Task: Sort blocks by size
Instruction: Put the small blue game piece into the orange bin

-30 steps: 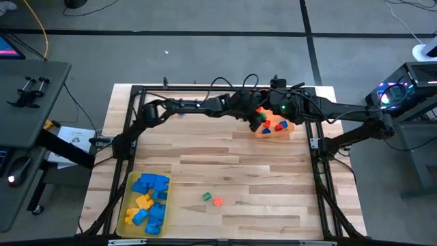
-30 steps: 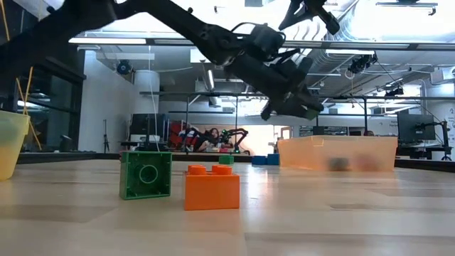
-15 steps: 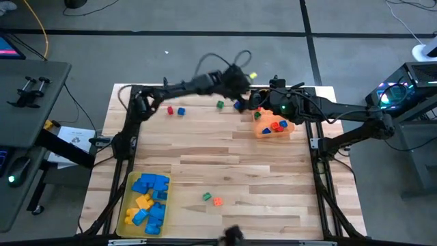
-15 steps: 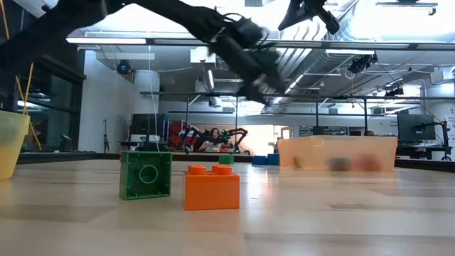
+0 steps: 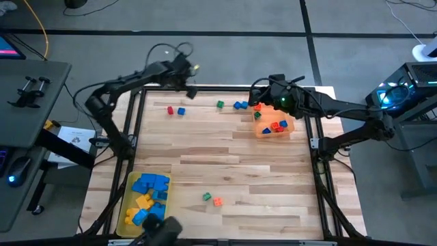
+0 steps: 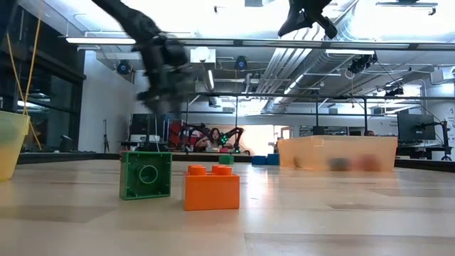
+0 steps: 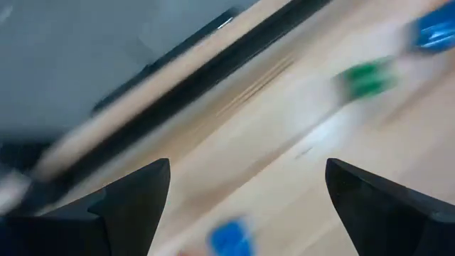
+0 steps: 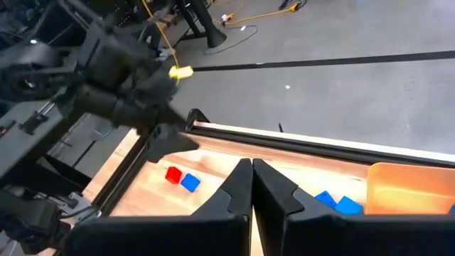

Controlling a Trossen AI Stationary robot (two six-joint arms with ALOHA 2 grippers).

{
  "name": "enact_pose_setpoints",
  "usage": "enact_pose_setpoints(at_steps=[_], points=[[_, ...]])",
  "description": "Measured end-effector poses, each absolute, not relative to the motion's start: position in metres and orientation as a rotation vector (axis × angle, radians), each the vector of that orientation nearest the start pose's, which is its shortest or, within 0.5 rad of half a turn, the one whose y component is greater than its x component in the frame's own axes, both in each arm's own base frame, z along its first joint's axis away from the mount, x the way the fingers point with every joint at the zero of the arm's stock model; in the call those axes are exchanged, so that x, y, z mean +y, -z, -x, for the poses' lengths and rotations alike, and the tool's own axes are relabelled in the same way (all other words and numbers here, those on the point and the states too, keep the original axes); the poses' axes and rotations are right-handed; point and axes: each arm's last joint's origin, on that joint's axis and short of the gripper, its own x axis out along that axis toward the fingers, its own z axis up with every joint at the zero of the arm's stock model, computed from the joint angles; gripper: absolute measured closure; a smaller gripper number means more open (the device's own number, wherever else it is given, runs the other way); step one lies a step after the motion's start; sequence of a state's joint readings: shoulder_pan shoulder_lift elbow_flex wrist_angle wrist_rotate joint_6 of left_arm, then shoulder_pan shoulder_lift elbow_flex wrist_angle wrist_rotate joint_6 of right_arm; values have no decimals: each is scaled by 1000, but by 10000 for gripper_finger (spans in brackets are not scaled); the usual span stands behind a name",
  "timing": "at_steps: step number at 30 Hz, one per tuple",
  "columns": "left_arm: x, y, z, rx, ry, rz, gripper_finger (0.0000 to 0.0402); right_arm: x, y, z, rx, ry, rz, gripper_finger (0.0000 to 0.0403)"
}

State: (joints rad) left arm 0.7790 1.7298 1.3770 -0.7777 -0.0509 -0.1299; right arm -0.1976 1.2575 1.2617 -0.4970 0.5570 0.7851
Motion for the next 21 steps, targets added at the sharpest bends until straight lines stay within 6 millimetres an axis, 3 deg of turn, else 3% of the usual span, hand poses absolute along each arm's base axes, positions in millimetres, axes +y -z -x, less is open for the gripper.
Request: enact_pose_setpoints(at_steps=[4,12,21], points=[[230,-222,-225,1126,-811,538,46,-70,-372,-256,184,889,-640,402],[211,-191,-243,1207,-789,667,59,-70,-372,-256,185,887,-643,402],[210,-177,-239,1203,-904,752,79,-69,-371,-256,190,876,-651,402]])
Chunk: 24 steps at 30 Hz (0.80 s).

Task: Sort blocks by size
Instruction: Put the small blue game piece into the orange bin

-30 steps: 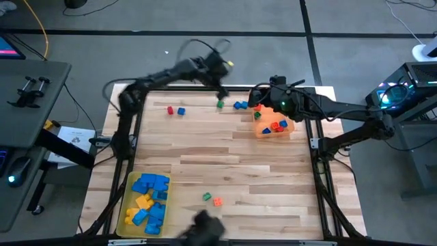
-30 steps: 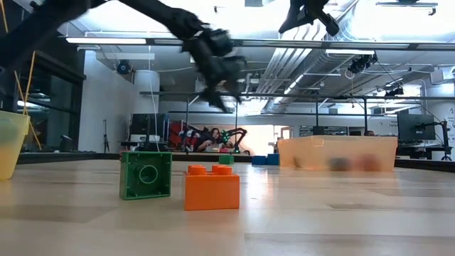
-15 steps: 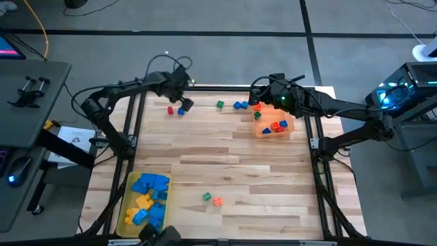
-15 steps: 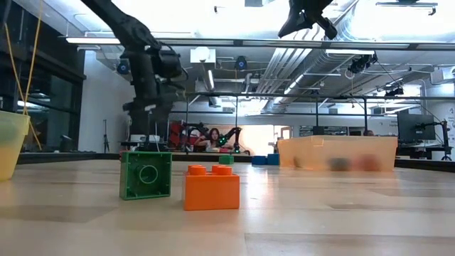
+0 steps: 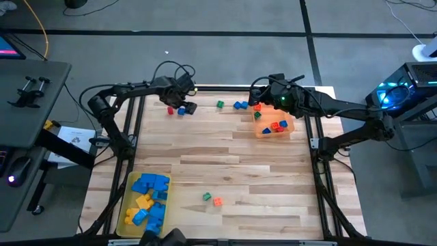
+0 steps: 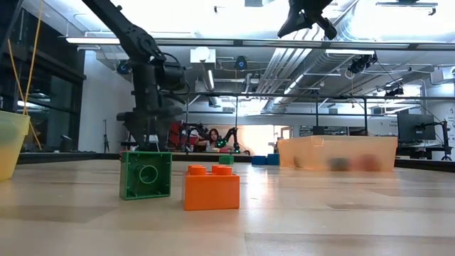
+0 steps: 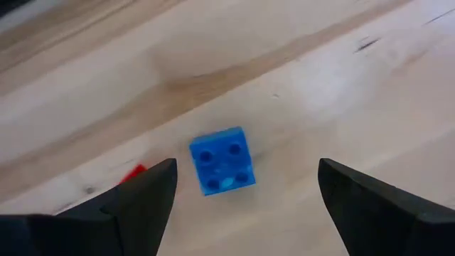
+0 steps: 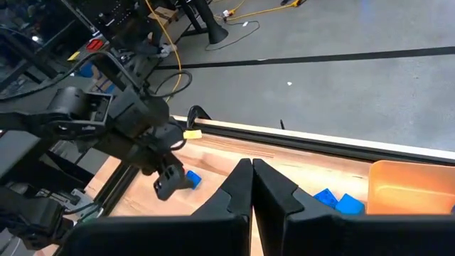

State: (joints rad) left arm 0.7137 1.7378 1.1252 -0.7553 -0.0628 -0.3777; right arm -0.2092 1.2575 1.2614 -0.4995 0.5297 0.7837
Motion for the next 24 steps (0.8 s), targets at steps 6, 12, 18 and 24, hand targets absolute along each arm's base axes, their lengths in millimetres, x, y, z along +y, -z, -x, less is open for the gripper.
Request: enact_pose_setpoints(at_steps=[6,12,18,24], points=[[216,-170,-231,1148,-1006,821,92,-69,-371,-256,195,865,-656,402],[212,-162,-228,1150,-1020,851,106,-69,-371,-256,198,859,-658,402],[215,-163,-231,1096,-1032,868,108,-69,-371,-256,202,856,-652,402],[210,-156,-235,1138,-1037,856,108,-69,-371,-257,211,846,-655,402]])
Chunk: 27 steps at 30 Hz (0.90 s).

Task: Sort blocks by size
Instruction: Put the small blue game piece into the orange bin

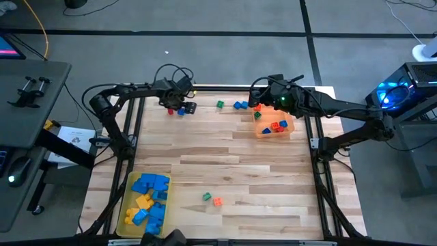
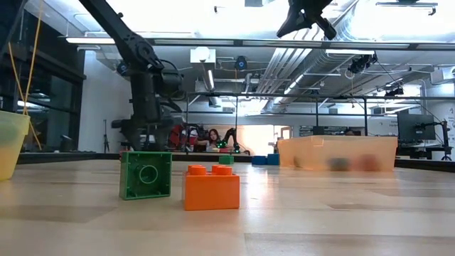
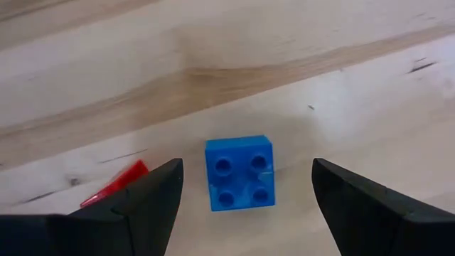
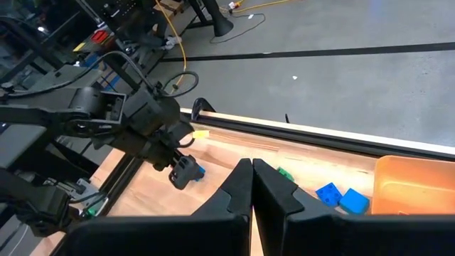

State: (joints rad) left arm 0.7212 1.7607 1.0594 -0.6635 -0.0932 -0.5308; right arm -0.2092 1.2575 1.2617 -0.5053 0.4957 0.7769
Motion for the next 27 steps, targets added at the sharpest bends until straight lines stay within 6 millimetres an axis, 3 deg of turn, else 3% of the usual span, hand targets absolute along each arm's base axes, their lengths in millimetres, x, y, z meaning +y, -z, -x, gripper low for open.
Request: enact_pose_setpoints(at_steps=[11,19,27], points=[[207,-157,-240,1120,-1101,797,108,-68,-370,-256,226,846,-636,402],[194,-158,-257,1048,-1186,697,108,-68,-370,-256,227,847,-635,402],[193,-133,-264,1090,-1215,764,108,-68,-367,-255,260,856,-629,402]])
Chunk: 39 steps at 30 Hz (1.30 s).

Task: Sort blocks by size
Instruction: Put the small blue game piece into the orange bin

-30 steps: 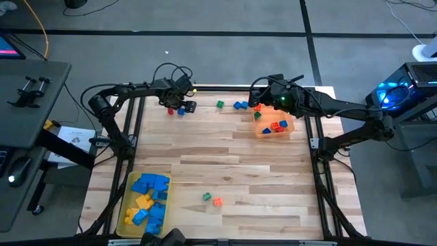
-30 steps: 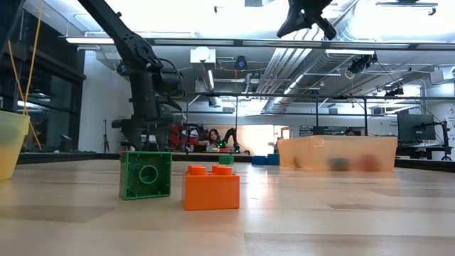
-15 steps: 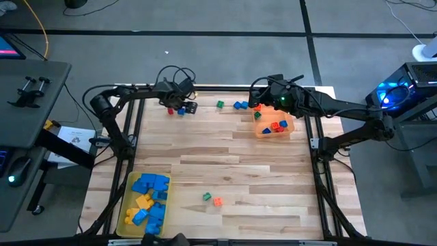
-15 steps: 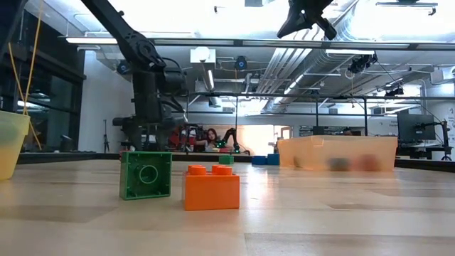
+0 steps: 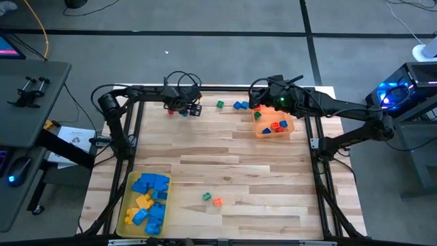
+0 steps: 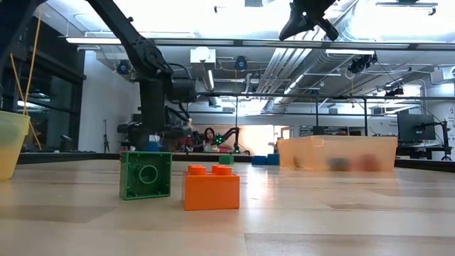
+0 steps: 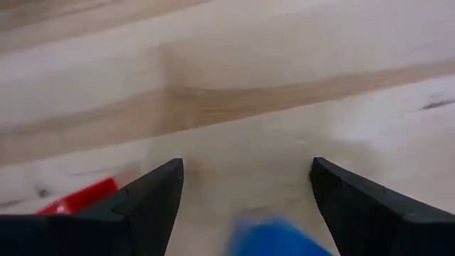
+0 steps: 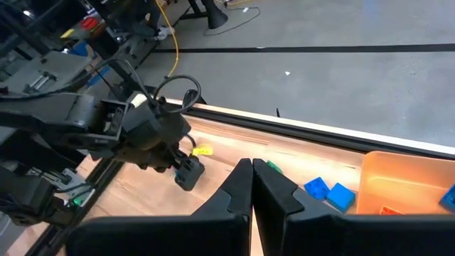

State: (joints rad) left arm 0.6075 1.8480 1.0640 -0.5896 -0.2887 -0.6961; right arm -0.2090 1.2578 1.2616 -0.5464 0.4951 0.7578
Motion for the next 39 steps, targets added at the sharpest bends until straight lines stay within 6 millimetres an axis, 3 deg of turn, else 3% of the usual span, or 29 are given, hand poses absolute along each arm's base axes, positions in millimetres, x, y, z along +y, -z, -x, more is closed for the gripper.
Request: enact_pose_setpoints(at_steps=[9,15,18,20,23,27,34,39], points=[[194,-131,-265,1073,-1222,791,109,-68,-366,-254,280,860,-625,402],[197,-134,-262,1124,-1127,728,109,-68,-364,-253,301,867,-621,402],[198,-147,-259,1147,-1021,701,109,-68,-363,-252,309,869,-619,402],[198,-167,-260,1128,-938,645,109,-68,-364,-252,308,869,-620,402],[185,-188,-249,1192,-920,597,108,-68,-363,-252,310,870,-619,402],[163,-196,-235,1196,-1031,656,108,-68,-362,-254,314,876,-617,402],[113,-167,-230,1016,-1165,871,108,-70,-352,-264,352,882,-613,402],[91,-152,-231,911,-1252,877,108,-71,-340,-275,405,867,-636,402]])
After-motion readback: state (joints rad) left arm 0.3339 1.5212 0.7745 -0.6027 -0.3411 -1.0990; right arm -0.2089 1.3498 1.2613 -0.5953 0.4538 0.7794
